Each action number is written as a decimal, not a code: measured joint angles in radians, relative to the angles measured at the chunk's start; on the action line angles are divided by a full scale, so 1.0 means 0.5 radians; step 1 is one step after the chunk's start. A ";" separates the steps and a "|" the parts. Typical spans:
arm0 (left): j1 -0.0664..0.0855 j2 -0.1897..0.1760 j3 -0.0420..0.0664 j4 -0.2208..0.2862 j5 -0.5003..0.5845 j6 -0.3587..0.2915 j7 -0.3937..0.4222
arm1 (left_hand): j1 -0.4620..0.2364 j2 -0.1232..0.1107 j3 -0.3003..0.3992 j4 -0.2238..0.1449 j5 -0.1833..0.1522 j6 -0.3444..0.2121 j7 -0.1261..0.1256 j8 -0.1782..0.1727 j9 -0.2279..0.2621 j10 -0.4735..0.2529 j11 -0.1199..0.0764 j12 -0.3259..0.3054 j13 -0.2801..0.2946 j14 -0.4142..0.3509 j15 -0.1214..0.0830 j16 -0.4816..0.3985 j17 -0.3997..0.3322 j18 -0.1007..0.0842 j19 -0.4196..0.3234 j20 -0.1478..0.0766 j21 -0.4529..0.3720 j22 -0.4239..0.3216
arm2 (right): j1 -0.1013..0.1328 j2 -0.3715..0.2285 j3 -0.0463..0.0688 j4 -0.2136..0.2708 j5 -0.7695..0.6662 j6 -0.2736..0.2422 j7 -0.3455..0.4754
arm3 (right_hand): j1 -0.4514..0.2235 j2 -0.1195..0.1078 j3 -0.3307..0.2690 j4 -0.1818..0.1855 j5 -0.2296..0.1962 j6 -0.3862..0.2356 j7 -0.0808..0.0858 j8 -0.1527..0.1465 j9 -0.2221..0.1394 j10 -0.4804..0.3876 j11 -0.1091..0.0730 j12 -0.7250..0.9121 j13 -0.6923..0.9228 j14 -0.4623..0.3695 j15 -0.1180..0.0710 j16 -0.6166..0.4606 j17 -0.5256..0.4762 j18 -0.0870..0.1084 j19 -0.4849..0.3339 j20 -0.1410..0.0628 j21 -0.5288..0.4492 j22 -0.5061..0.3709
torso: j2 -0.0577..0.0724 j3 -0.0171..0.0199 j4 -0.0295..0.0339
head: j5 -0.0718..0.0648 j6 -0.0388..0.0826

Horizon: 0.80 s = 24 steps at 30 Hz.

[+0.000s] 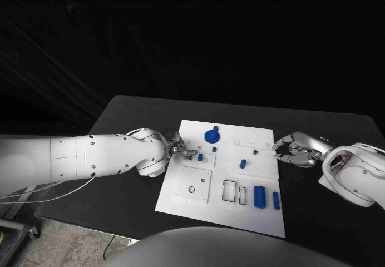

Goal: Assemble the parts on the task board

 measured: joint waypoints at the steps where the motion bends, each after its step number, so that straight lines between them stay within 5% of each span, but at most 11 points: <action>1: 0.000 0.000 0.000 -0.001 0.000 0.000 0.002 | 0.000 0.000 0.000 0.000 0.000 0.000 0.000 0.000 0.000 0.000 0.000 0.000 0.000 0.000 0.000 0.000 0.000 0.000 0.000 0.000 0.000 0.000 | 0.000 0.000 0.000 0.000 0.001 0.000 0.000 | 0.000 0.000 0.000 0.000 0.000 0.000 0.000 0.000 0.000 0.000 0.000 0.000 0.000 0.000 0.000 0.000 0.000 0.000 0.000 0.000 0.000 0.000 | 0.000 0.0000 0.000 | 0.000 0.000; 6: 0.000 0.001 0.000 -0.005 -0.002 0.001 0.009 | 0.000 0.000 0.000 0.000 0.005 -0.007 0.007 -0.008 0.004 0.000 0.000 0.000 0.000 0.000 0.000 0.000 0.000 0.000 0.000 0.000 -0.007 0.000 | 0.000 0.000 0.000 0.000 0.005 0.000 0.000 | 0.000 0.000 0.000 0.000 0.000 0.000 0.000 0.000 0.000 0.000 0.000 0.000 0.000 0.000 0.000 0.000 0.000 0.000 0.000 0.000 0.000 0.000 | 0.000 0.0000 0.001 | 0.002 0.000; 9: 0.000 0.003 0.000 -0.008 -0.003 0.003 0.009 | 0.025 -0.002 0.000 0.000 0.079 -0.012 0.002 -0.008 0.012 0.000 0.000 0.000 0.000 0.000 0.000 0.000 0.000 0.000 -0.006 0.006 -0.007 0.000 | 0.000 0.001 0.000 0.000 0.007 0.000 -0.001 | 0.000 0.000 0.000 0.000 0.000 0.000 0.000 0.000 0.000 0.000 0.000 0.000 0.001 0.000 0.000 0.000 0.000 0.000 0.000 0.000 0.000 0.000 | -0.001 0.0000 0.001 | 0.003 0.000; 11: 0.000 0.004 0.000 -0.010 -0.004 0.004 0.009 | 0.085 -0.009 0.004 -0.004 0.191 -0.014 0.000 -0.008 0.020 -0.005 -0.005 0.000 0.000 0.000 0.000 0.000 0.000 0.000 -0.007 0.007 -0.007 0.000 | 0.000 0.001 0.000 0.000 0.009 0.000 -0.001 | 0.000 0.000 0.000 0.000 0.000 0.000 0.000 0.000 0.000 0.000 0.000 0.000 0.001 0.000 0.000 0.000 0.000 0.000 0.000 0.000 0.000 0.000 | -0.001 0.0000 0.001 | 0.003 0.000; 16: 0.000 0.007 0.000 -0.013 -0.007 0.011 0.009 | 0.245 -0.070 0.076 -0.031 0.603 -0.025 -0.011 -0.008 0.044 -0.014 -0.014 0.000 0.000 0.000 0.000 0.000 0.000 0.000 -0.010 0.005 -0.007 0.000 | -0.001 0.001 0.000 0.000 0.013 0.000 -0.001 | 0.000 0.000 0.000 0.000 0.000 0.000 0.000 0.000 0.000 0.000 0.000 0.000 0.001 0.000 0.000 0.000 0.000 0.000 0.000 0.000 0.000 0.000 | -0.001 0.0000 0.001 | 0.005 0.000; 19: 0.000 0.008 0.000 -0.014 -0.010 0.017 0.009 | 0.277 -0.098 0.089 -0.033 0.681 -0.025 -0.011 -0.008 0.052 -0.014 -0.014 0.000 0.000 0.000 0.000 0.000 0.000 0.000 -0.014 0.000 -0.007 0.000 | -0.001 0.001 0.000 0.000 0.015 0.001 -0.001 | 0.000 0.000 0.000 0.000 0.000 0.000 0.000 0.000 0.000 0.000 0.000 0.000 0.001 0.000 0.000 0.000 -0.001 0.000 0.000 0.000 0.000 0.000 | -0.001 0.0000 0.000 | 0.005 0.000; 24: 0.000 0.010 0.000 -0.015 -0.013 0.028 0.008 | 0.310 -0.115 0.098 -0.041 0.711 -0.025 -0.011 -0.008 0.060 -0.014 -0.014 0.000 0.000 0.000 0.000 0.000 0.000 0.000 -0.014 0.000 -0.007 0.000 | -0.001 0.001 0.000 0.000 0.019 0.001 -0.001 | 0.000 0.000 0.000 0.000 0.008 0.000 0.000 0.000 -0.002 0.000 0.000 0.000 -0.001 0.000 0.000 0.000 -0.001 0.000 0.000 0.000 0.000 -0.001 | -0.001 0.0004 0.000 | 0.005 0.000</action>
